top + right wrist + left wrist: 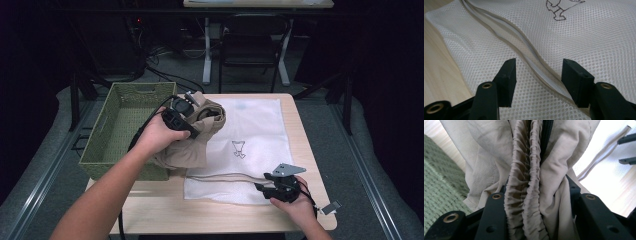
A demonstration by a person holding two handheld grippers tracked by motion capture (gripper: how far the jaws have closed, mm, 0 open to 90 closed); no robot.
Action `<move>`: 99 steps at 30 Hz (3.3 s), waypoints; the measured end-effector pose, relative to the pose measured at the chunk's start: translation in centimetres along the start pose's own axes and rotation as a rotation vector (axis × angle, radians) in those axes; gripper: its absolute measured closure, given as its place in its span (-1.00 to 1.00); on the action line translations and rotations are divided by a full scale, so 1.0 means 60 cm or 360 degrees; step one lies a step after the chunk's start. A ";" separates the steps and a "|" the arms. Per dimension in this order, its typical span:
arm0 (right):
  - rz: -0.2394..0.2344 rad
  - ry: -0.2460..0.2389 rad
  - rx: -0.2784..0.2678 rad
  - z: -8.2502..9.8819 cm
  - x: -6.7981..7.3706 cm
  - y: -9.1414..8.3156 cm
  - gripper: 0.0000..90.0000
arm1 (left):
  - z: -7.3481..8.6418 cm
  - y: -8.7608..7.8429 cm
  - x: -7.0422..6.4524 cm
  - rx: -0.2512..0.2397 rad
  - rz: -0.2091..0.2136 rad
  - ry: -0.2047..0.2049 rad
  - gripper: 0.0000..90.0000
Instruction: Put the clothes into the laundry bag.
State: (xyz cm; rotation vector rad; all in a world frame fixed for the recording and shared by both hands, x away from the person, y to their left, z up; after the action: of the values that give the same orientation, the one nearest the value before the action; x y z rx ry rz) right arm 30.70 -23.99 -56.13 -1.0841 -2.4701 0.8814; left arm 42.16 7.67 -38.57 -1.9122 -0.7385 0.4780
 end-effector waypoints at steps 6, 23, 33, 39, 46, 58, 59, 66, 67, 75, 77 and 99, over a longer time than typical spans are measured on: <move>0.0013 -0.0030 0.0004 -0.018 0.007 0.002 0.01 | -0.002 -0.003 -0.021 -0.0007 0.0018 0.0053 0.32; -0.0011 -0.0097 0.0092 -0.046 0.008 0.048 0.23 | 0.006 0.007 -0.044 0.0007 0.0064 0.0124 0.32; -0.0038 -0.0121 0.0127 -0.051 0.011 0.066 0.37 | 0.004 0.013 -0.050 -0.0001 0.0077 0.0126 0.32; -0.0044 -0.0135 0.0138 -0.053 0.009 0.073 0.49 | 0.004 0.017 -0.052 -0.0012 0.0077 0.0128 0.32; -0.0074 -0.0168 0.0174 -0.054 0.013 0.079 0.64 | 0.006 0.018 -0.049 0.0003 0.0083 0.0124 0.32; -0.0096 -0.0249 0.0194 -0.054 0.018 0.081 0.96 | 0.010 0.020 -0.047 -0.0004 0.0089 0.0113 0.33; -0.0097 -0.0259 0.0194 -0.056 0.019 0.080 0.97 | 0.010 0.020 -0.046 -0.0001 0.0086 0.0121 0.33; -0.0119 -0.0250 0.0175 -0.058 0.016 0.077 0.98 | 0.014 0.021 -0.047 -0.0015 0.0092 0.0096 0.33; -0.0118 -0.0253 0.0172 -0.058 0.015 0.077 0.98 | 0.014 0.021 -0.045 -0.0006 0.0089 0.0113 0.33; -0.0104 -0.0283 0.0157 -0.068 0.016 0.068 0.98 | 0.018 0.024 -0.043 -0.0013 0.0091 0.0091 0.33; -0.0102 -0.0283 0.0150 -0.075 0.015 0.065 0.99 | 0.020 0.024 -0.043 -0.0014 0.0093 0.0084 0.33; -0.0109 -0.0245 0.0043 -0.129 -0.004 0.035 0.99 | 0.041 0.017 -0.032 -0.0039 0.0091 0.0060 0.33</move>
State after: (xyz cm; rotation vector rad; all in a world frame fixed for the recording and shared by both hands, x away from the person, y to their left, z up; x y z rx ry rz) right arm 35.82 -19.84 -51.57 -0.9497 -2.5937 1.0092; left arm 39.54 7.66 -40.53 -1.9643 -0.6694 0.4690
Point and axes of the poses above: each handheld gripper's, and its own axes: y roughly forward along the jaws, z roughly out of its underside, x roughly to its left, the point moved 1 cm from there along y, roughly forward along the jaws, and after that the axes turned 1 degree about -z, right-handed, at the moved point
